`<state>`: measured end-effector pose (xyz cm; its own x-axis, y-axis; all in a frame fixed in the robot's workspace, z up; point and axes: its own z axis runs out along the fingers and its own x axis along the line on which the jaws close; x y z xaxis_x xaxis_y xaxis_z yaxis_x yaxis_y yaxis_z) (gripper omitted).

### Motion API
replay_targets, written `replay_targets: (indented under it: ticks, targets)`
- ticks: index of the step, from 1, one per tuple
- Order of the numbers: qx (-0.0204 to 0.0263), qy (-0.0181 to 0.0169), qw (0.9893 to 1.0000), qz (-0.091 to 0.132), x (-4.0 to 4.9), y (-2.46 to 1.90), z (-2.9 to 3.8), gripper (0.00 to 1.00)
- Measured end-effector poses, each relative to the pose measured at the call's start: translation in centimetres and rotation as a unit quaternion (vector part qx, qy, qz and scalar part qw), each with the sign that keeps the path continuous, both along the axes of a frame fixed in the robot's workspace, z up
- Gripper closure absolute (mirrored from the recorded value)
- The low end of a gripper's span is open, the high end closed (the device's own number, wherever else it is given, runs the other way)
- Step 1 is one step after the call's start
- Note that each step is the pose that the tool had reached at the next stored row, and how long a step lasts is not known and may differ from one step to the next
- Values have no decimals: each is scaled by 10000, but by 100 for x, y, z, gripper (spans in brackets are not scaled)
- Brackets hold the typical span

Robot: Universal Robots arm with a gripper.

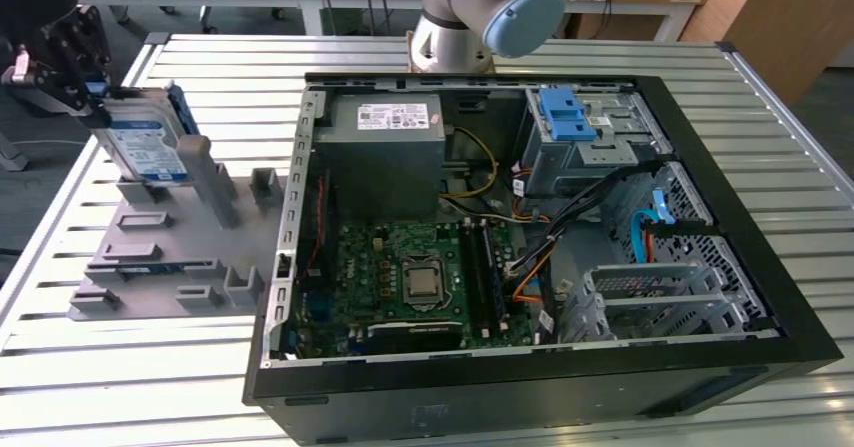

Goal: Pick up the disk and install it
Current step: 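Pick up the disk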

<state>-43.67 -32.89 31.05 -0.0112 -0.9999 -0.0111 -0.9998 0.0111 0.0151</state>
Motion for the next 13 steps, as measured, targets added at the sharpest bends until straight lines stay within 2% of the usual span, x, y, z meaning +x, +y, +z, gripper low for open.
replay_targets:
  ticks: [13]
  targets:
    - [0,0,10000,0,0,2,39,64]
